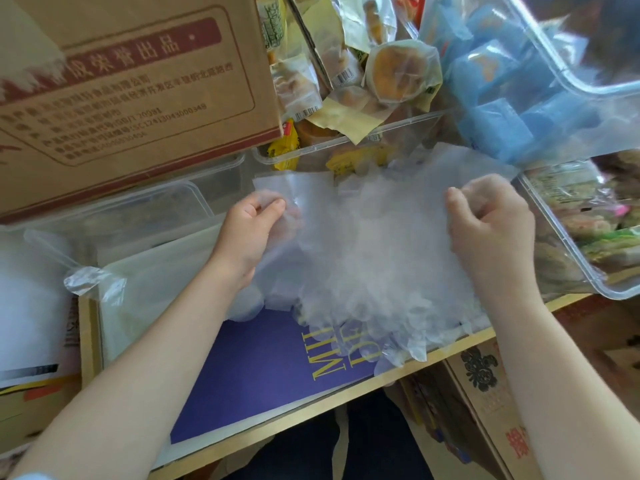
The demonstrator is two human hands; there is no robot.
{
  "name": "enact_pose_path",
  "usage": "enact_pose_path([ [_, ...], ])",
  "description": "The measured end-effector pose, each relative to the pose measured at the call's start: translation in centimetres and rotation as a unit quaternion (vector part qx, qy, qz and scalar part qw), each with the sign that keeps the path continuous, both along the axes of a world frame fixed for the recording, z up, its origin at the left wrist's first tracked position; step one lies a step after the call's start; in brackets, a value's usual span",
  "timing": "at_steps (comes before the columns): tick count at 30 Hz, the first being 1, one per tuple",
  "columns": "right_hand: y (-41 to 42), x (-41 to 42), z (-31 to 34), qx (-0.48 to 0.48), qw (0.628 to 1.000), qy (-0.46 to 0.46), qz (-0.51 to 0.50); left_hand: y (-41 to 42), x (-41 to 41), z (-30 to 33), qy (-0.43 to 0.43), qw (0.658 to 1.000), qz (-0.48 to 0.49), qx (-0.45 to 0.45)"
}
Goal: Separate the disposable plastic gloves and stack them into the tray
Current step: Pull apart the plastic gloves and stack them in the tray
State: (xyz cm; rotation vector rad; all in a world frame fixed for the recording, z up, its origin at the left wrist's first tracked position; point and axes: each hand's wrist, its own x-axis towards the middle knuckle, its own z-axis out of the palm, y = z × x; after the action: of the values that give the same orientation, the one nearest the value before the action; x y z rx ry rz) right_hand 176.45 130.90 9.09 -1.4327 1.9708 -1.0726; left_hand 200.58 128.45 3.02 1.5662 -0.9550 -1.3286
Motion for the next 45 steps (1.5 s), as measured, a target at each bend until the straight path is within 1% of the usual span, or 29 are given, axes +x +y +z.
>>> enact_pose_path([
  [3, 1.1, 4.4, -0.1, 0.013, 0.997, 0.001, 0.080, 1.0, -0.8, 0.6, 0.032, 0.999, 0.017, -0.011],
  [8, 0.9, 10.6, -3.6, 0.085, 0.979, -0.057, 0.178, 3.2, -2.3, -0.4, 0.066, 0.997, -0.006, -0.027],
  [9, 0.9, 11.3, -4.0, 0.106, 0.973, -0.082, 0.186, 3.5, -2.5, -0.2, 0.081, 0.996, 0.002, -0.032],
  [12, 1.5, 12.1, -4.1, 0.142, 0.951, -0.193, 0.195, 4.0, -2.6, 0.3, 0.130, 0.991, 0.024, -0.018],
  [14, 1.9, 12.2, -3.7, 0.147, 0.934, -0.256, 0.199, 4.1, -2.2, -0.3, 0.134, 0.991, 0.026, -0.005],
  [17, 2.0, 12.0, -3.2, 0.149, 0.913, -0.330, 0.190, 4.2, -1.3, -0.7, 0.142, 0.990, -0.018, -0.012],
  [20, 2.0, 11.6, -3.2, 0.149, 0.908, -0.324, 0.220, 4.3, -0.8, -0.7, 0.096, 0.992, -0.071, -0.042],
  [21, 2.0, 11.3, -3.5, 0.135, 0.917, -0.303, 0.222, 4.2, -0.8, -0.6, 0.078, 0.993, -0.071, -0.052],
  [22, 1.8, 10.8, -3.8, 0.099, 0.937, -0.262, 0.210, 4.0, -0.8, -0.4, 0.063, 0.994, -0.065, -0.058],
  [24, 1.1, 9.1, -4.4, 0.005, 0.978, -0.148, 0.146, 3.8, -0.6, 0.1, 0.045, 0.995, -0.059, -0.065],
  [25, 0.5, 8.1, -4.4, -0.030, 0.987, -0.105, 0.116, 3.7, -0.5, 0.4, 0.051, 0.994, -0.068, -0.066],
  [26, -0.1, 6.9, -4.4, -0.030, 0.990, -0.084, 0.106, 3.6, -0.3, 0.5, 0.056, 0.994, -0.073, -0.067],
  [27, -0.7, 5.8, -4.2, 0.014, 0.989, -0.094, 0.117, 3.5, -0.1, 0.8, 0.058, 0.992, -0.090, -0.073],
  [28, -1.3, 4.8, -4.0, 0.082, 0.977, -0.131, 0.144, 3.4, 0.0, 1.2, 0.057, 0.989, -0.111, -0.078],
  [29, -1.8, 4.0, -4.0, 0.145, 0.954, -0.184, 0.186, 3.4, 0.1, 1.5, 0.059, 0.986, -0.132, -0.086],
  [30, -2.2, 3.3, -3.9, 0.184, 0.921, -0.243, 0.241, 3.3, 0.2, 1.8, 0.066, 0.983, -0.141, -0.098],
  [31, -2.5, 2.7, -4.0, 0.203, 0.886, -0.299, 0.289, 3.3, 0.3, 2.0, 0.095, 0.981, -0.137, -0.097],
  [32, -2.6, 2.3, -4.2, 0.211, 0.853, -0.349, 0.324, 3.3, 0.3, 2.5, 0.147, 0.979, -0.121, -0.079],
  [33, -2.6, 2.0, -4.2, 0.222, 0.828, -0.378, 0.350, 3.3, 0.2, 2.8, 0.191, 0.974, -0.106, -0.060],
  [34, -2.5, 1.8, -4.1, 0.232, 0.815, -0.382, 0.368, 3.3, 0.1, 3.0, 0.220, 0.970, -0.094, -0.046],
  [35, -2.4, 1.7, -3.9, 0.238, 0.808, -0.384, 0.379, 3.4, 0.1, 3.0, 0.228, 0.969, -0.086, -0.042],
  [38, -2.1, 1.3, -3.2, 0.254, 0.791, -0.405, 0.380, 3.5, -0.2, 3.3, 0.225, 0.970, -0.080, -0.040],
  [40, -1.9, 1.3, -3.0, 0.272, 0.796, -0.375, 0.389, 3.7, -0.2, 3.1, 0.221, 0.970, -0.100, -0.022],
  [41, -1.8, 1.2, -3.3, 0.271, 0.805, -0.353, 0.392, 3.9, -0.1, 2.7, 0.213, 0.969, -0.126, 0.002],
  [42, -1.8, 1.2, -3.5, 0.262, 0.818, -0.336, 0.387, 4.2, 0.1, 2.3, 0.188, 0.968, -0.163, 0.029],
  [43, -1.9, 1.1, -3.9, 0.253, 0.832, -0.322, 0.374, 4.6, 0.2, 1.8, 0.148, 0.967, -0.201, 0.053],
  [45, -2.0, 0.5, -4.7, 0.242, 0.859, -0.288, 0.348, 5.2, 0.7, 0.6, 0.083, 0.960, -0.248, 0.102],
])
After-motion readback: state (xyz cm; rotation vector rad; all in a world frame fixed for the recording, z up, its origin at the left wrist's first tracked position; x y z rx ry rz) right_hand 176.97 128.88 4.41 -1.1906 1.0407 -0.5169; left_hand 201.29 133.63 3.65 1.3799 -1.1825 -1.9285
